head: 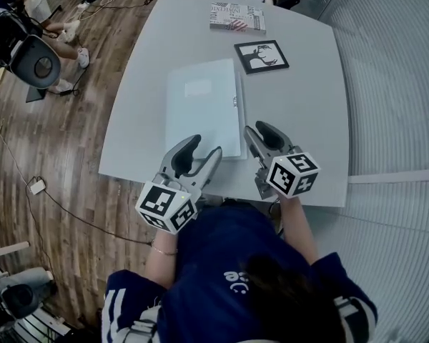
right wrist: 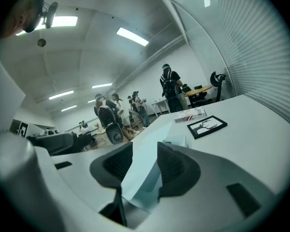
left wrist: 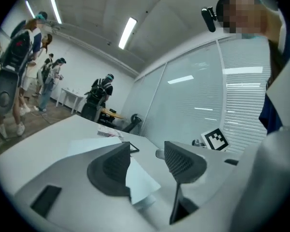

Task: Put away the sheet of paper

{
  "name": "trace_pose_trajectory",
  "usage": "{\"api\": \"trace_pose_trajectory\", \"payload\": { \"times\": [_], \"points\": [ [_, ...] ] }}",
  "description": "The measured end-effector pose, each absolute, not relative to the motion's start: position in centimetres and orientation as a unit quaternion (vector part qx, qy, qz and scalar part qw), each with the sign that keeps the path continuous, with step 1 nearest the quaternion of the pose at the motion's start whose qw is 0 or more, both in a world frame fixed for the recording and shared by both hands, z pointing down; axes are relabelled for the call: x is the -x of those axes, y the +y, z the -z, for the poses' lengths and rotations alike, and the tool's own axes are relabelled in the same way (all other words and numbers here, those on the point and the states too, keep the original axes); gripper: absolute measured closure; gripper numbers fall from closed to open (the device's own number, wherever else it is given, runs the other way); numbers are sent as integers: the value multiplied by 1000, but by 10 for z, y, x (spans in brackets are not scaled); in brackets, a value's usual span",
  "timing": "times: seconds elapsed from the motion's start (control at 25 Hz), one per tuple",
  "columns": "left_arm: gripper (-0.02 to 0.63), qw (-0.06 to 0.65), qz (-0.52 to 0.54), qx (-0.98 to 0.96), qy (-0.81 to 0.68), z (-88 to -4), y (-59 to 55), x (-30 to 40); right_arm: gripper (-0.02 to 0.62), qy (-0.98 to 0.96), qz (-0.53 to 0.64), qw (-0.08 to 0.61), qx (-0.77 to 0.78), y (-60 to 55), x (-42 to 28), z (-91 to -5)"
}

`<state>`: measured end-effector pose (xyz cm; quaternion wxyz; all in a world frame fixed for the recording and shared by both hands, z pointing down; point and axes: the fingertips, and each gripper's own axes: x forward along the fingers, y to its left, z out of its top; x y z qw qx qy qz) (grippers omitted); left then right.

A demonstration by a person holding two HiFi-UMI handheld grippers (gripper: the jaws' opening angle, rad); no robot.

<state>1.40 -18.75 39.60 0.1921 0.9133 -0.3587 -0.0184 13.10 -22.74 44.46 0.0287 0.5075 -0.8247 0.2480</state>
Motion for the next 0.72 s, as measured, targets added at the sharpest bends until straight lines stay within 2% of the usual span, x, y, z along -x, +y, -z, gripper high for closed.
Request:
{"api": "trace_pose_trajectory", "payload": {
  "times": [0.04, 0.2, 0.36, 0.44, 0.72],
  "points": [
    [384, 178, 16, -908, -378, -395, -190, -5, 430, -826, -245, 44, -506, -225, -127, -447],
    [465, 157, 7, -887, -434, -398, -197, 25, 496, -826, -220, 62, -516, -221, -113, -443],
    [600, 161, -5, -861, -483, -408, -203, 52, 558, -826, -202, 65, -521, -220, -99, -440],
    [601, 163, -9, -855, -493, -412, -204, 61, 586, -830, -195, 63, -519, -219, -91, -439],
    [601, 159, -17, -854, -495, -416, -204, 73, 588, -827, -162, 76, -534, -216, -76, -439]
  ]
}}
